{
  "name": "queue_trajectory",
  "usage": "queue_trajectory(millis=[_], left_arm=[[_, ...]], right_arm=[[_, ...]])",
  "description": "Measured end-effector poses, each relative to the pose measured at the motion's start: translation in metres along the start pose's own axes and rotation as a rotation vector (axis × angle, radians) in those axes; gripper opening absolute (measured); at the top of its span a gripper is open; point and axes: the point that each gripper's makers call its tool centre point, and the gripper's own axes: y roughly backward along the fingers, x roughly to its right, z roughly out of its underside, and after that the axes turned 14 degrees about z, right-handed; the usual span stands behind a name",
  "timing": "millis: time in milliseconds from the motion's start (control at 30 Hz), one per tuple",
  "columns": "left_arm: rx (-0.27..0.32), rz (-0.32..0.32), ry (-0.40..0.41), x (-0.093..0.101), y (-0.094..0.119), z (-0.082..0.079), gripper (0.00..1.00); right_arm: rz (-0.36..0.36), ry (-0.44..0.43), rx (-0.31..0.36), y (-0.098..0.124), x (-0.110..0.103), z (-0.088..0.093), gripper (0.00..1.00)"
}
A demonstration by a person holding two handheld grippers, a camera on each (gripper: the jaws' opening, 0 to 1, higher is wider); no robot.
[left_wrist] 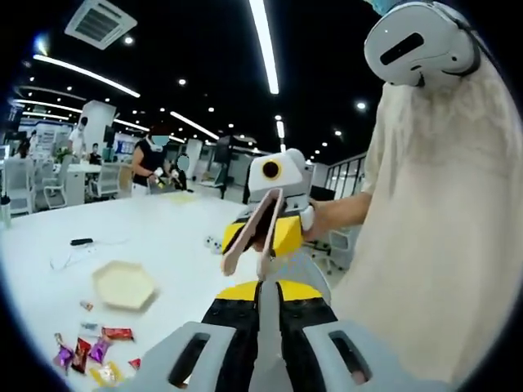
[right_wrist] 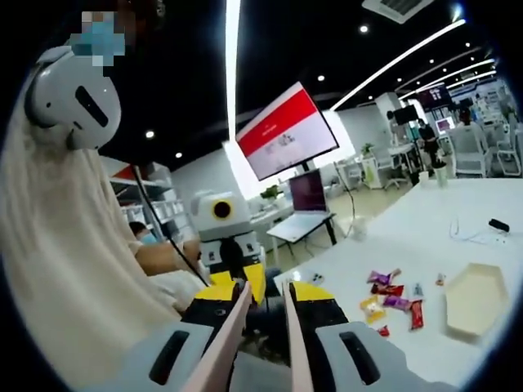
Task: Place the target food into the container with the food tongs after gripping and lifting it, then release it inside without dropping or visibly crushing the food.
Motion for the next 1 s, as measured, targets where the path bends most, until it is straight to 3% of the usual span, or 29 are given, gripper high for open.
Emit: queue_trajectory(millis=[133,233,467,600,633,700,900,1000], left_arm=[[0.001,-0.095,0.046,-0.009,0.014,0.011,0.21],[0.028,-0.139,0.064,-0.01,0.023,0.015,0.22],[0.077,-0.254,0.102,-0.02,0.049,0.026,0.26],[0.104,-0.314,0.126,-0.026,0.063,0.032,0.33],[0.135,-0.342,0.135,-0.029,0.068,0.031,0.37],[0.165,-0.372,0.152,-0.033,0.078,0.032,0.43],[0.168,-0.385,0.162,-0.035,0.09,0.041,0.44],[0.199,-0.374,0.134,-0.036,0.093,0.038,0.45]], right_arm=[[0.048,-0.014,-0.007,-0.001,0.013,0.003,0.23],[0.099,-0.012,-0.034,-0.007,0.022,0.01,0.23],[0.136,-0.069,-0.066,-0.023,0.026,0.023,0.24],[0.172,-0.037,-0.121,-0.033,0.031,0.037,0.25],[0.205,-0.01,-0.158,-0.037,0.036,0.045,0.25],[0.205,-0.015,-0.161,-0.043,0.035,0.048,0.25],[0.262,-0.06,-0.181,-0.054,0.047,0.058,0.26],[0.28,-0.059,-0.187,-0.059,0.047,0.059,0.26]])
